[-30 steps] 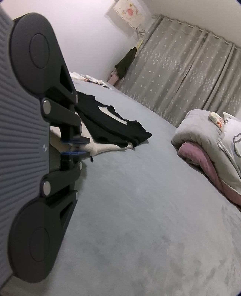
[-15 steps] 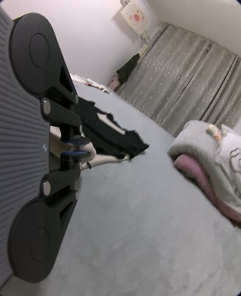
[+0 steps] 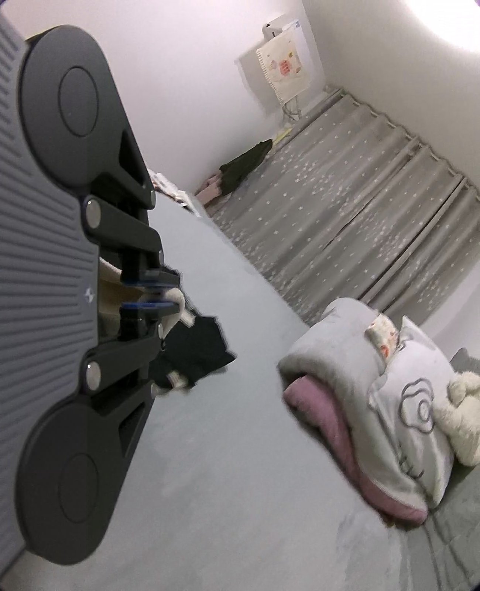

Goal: Fold clothes
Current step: 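Lift the cream hem with both grippers toward the collar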

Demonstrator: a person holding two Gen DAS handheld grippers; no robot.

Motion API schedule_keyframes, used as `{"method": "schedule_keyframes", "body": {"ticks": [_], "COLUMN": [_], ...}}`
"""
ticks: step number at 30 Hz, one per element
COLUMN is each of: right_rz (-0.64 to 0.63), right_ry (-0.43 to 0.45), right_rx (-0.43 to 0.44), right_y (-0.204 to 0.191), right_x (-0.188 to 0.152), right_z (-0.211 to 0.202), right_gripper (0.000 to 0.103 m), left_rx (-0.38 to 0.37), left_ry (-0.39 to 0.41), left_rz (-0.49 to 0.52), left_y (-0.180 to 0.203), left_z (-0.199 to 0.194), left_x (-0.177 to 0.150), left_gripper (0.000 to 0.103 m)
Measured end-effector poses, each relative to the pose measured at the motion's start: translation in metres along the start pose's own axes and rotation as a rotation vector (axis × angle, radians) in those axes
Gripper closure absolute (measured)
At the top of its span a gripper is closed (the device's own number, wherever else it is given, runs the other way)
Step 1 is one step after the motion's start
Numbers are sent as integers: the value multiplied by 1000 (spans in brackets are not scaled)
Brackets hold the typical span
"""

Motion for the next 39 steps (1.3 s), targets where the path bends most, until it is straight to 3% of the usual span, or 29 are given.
{"method": "schedule_keyframes", "body": {"ticks": [6,14,18,23,30,33,34,37,39], "right_rz": [-19,6,18,23,37,118,133,161,123], "right_ry": [8,-69,-118,-184,-227,-207,-194,-161,-169], "right_rx": [-15,-122,-181,-219,-237,-247,-256,-278,-279], "right_y": [-6,45,75,94,105,111,113,117,115], "right_x": [43,61,66,44,29,31,34,41,47], "right_z": [75,194,250,286,313,310,308,303,301], "right_gripper": [95,95,95,95,94,87,78,73,73], "left_rx": [63,191,260,322,322,290,277,263,254], "left_ry": [73,93,77,76,24,-5,-1,64,116], "left_rz": [-35,-57,-76,-157,-258,-298,-312,-297,-272], "left_y": [31,38,24,-12,-48,-53,-53,-49,-43], "left_z": [54,153,193,222,231,234,233,223,210], "left_x": [68,127,145,161,168,173,176,195,209], "left_gripper": [98,98,98,98,96,84,74,56,57]}}
Point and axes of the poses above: each gripper's, at about its wrist camera, not at the fingertips, and z roughly the way its jaws point, y to its right, x to its top, the point moved 8 cm from there along z, roughly the way its jaws point, and after that the axes turned 6 degrees about -z, right-handed, at the moved point
